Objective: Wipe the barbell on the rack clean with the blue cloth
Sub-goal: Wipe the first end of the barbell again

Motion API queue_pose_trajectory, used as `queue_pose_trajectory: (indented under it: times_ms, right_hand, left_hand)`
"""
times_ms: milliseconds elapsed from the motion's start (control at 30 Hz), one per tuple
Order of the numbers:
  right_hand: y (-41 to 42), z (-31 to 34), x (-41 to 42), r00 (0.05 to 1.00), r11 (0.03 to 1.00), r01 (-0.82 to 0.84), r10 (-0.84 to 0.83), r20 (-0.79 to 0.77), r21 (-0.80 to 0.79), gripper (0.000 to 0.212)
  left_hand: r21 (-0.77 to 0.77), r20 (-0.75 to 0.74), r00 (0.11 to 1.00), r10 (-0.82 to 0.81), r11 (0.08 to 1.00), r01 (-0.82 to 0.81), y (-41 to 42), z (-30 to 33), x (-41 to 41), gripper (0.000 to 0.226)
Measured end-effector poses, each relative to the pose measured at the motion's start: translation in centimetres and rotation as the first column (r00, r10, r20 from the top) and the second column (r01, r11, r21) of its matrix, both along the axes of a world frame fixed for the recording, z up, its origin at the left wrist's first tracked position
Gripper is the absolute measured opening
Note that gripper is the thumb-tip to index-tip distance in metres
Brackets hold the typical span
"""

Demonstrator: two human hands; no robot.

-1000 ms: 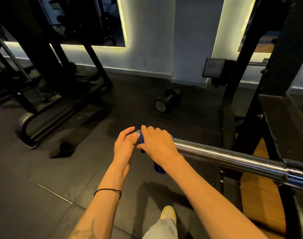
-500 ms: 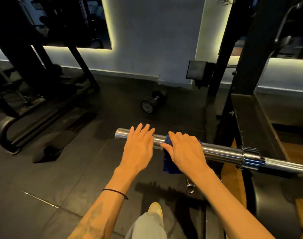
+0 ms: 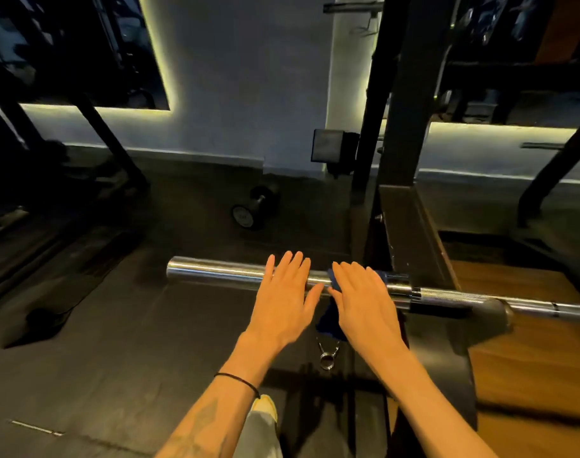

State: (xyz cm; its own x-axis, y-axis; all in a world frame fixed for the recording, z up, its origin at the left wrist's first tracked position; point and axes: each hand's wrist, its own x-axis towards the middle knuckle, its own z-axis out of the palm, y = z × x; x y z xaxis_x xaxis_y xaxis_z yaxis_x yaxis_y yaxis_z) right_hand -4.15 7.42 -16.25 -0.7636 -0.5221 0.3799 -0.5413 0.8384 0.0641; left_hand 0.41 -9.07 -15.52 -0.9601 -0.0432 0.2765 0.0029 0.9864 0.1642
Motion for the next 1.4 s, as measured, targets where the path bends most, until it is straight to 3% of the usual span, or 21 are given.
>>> queue_pose_trajectory:
  times_ms: [733, 967, 1133, 1400]
  right_hand:
    - [-0.4, 0.0, 0.7, 0.999, 0.999, 0.048, -0.048, 0.005, 0.004, 0.065]
    - [-0.5, 0.0, 0.6, 0.996, 0.997, 0.057, -0.061, 0.069, 0.061, 0.069]
    - [-0.8, 0.1, 0.3, 0.995, 0.997, 0.074, -0.076, 0.07, 0.028, 0.075]
    - [0.0, 0.8, 0.9, 0.994, 0.997, 0.04, -0.047, 0.101, 0.071, 0.069]
  left_hand:
    - [0.102, -0.051, 0.999, -0.007, 0.995, 0.012, 1.2, -0.4, 0.0, 0.057]
    - [0.053, 0.006, 1.0, 0.001, 0.999, -0.001, 1.2, -0.1, 0.1, 0.059]
    - [0.045, -0.002, 1.0, -0.004, 0.999, 0.005, 1.2, -0.1, -0.2, 0.078]
    - [0.042, -0.007, 1.0, -0.014, 0.999, 0.014, 1.3, 0.0, 0.2, 0.076]
